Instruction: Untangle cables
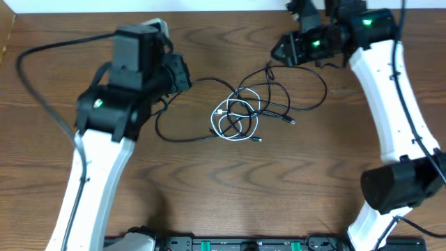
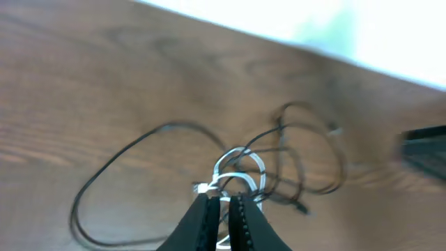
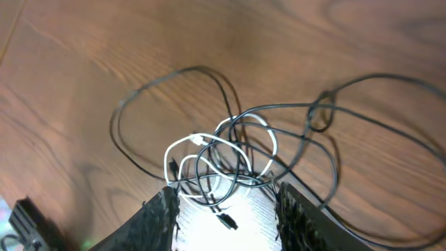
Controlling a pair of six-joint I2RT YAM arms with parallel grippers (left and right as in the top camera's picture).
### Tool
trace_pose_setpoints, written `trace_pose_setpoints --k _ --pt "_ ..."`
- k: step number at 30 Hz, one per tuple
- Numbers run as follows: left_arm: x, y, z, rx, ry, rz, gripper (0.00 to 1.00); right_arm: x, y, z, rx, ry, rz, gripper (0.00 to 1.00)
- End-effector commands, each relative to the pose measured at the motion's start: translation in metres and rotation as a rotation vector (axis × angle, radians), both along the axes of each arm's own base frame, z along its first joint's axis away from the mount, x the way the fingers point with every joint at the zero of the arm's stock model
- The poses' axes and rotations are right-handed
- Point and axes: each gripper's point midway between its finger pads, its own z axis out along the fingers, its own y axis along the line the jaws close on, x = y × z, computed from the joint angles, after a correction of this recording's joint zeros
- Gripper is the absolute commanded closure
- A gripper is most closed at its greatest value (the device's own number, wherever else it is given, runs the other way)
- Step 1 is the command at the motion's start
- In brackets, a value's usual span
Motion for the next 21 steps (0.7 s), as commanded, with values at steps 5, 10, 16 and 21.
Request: trace_pose_setpoints --k 5,10,16,21 --pt "-0.003 -0.001 0.009 -0.024 -0.019 -0.004 0.89 -0.002 0.035 -0.063 -0.039 0.089 0.174 0.55" --pt "0.002 -0.001 -0.002 -0.011 0.015 0.001 0.88 -0.012 0.061 -0.11 -0.101 0.086 0.382 0.52" --pt "0.009 -0.003 -0.017 -0.001 0.057 0.002 0.87 -0.031 0.101 -0.162 -0.205 0.031 0.652 0.51" --pt "0.01 -0.003 -0.018 0.0 0.06 0.002 0.87 -0.026 0.121 -0.195 -0.292 -0.034 0.723 0.5"
